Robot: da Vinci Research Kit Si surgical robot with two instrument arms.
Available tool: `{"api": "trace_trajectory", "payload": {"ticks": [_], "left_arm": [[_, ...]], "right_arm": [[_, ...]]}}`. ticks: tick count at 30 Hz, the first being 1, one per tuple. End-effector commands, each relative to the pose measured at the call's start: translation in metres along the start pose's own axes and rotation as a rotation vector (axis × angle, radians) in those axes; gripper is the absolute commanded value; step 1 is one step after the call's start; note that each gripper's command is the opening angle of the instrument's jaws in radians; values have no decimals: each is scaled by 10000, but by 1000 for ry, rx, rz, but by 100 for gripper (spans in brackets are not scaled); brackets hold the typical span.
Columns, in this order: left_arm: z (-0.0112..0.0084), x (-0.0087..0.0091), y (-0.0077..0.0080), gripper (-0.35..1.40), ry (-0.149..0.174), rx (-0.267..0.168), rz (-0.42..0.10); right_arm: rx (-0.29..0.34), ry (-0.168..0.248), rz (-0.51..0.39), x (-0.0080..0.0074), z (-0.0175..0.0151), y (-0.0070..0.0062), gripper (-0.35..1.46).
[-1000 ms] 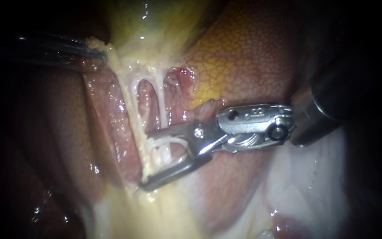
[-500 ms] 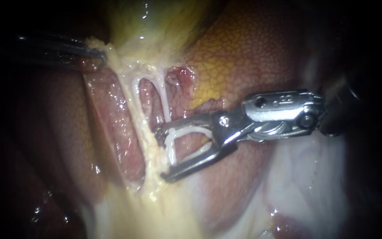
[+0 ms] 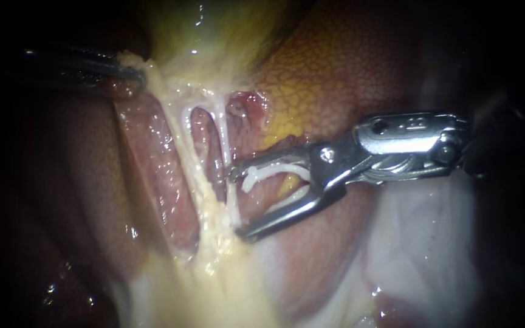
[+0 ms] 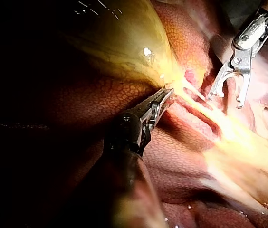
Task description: Clipping first clip left tube
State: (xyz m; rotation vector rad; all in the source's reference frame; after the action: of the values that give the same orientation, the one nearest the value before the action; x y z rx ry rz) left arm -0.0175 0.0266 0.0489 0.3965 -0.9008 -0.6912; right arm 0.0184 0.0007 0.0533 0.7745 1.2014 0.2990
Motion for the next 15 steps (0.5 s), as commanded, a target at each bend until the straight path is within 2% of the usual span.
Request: {"api": "trace_trajectory", "payload": {"ticks": [1, 15], "left_arm": [[0, 0, 0, -35, 0, 1, 0], [0, 0, 0, -35, 0, 1, 0]], "right_arm": [[1, 0, 0, 0, -1, 0, 46], [0, 0, 0, -3, -5, 4, 46]]}}
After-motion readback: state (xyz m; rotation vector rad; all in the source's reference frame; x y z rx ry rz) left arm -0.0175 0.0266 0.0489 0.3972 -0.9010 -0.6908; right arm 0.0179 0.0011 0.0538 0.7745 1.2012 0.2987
